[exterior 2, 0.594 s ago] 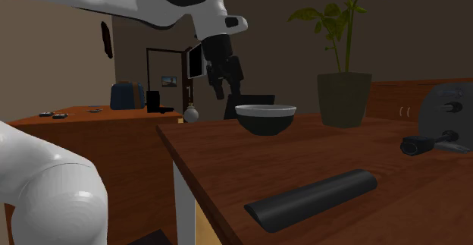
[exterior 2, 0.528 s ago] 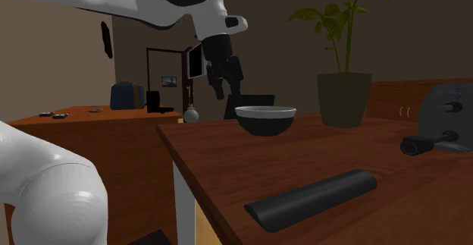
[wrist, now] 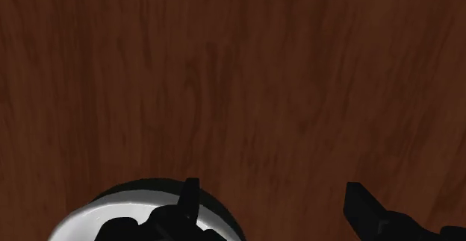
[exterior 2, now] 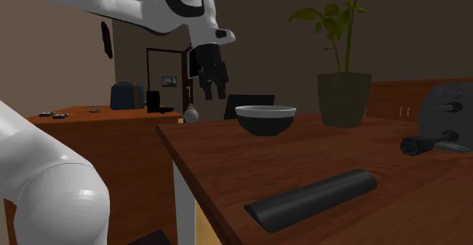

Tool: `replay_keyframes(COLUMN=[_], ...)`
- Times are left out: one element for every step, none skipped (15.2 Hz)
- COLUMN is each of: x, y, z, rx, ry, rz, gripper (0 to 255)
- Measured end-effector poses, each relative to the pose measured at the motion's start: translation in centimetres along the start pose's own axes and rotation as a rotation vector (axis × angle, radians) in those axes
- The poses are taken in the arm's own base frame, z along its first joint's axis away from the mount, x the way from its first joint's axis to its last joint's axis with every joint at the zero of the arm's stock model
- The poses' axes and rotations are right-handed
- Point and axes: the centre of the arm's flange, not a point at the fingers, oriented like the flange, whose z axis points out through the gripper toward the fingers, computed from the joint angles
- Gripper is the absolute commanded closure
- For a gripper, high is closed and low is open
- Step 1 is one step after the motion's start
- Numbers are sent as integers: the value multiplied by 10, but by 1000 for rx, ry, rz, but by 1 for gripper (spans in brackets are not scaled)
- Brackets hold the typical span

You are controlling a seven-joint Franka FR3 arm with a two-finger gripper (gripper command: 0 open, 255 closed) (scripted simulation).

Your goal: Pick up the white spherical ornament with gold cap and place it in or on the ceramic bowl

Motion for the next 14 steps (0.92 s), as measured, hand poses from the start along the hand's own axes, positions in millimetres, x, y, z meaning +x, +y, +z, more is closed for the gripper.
replay_keyframes(x=[3, 5, 9, 10, 14, 15, 15, 17, 20, 23, 26, 27, 31, 32], y=[-13, -30, -44, -58, -70, -83, -99, -114, -127, -139, -156, -170, -185, -198], z=[0, -1, 2, -1, -2, -1, 1, 0, 1, 1, 1, 3, 3, 6], rx=[-4, -9, -13, -17, -21, -26, -30, -34, -38, -43, -47, -51, -55, -60], ry=[-12, -25, -37, -50, -62, -75, -87, -99, -112, -125, -137, -150, -162, -175], rz=[-5, -10, -16, -21, -26, -31, -37, -42, -47, -52, -58, -63, -68, -73], gripper=[0, 0, 0, 0, 0, 0, 0, 0, 0, 0, 0, 0, 0, 0])
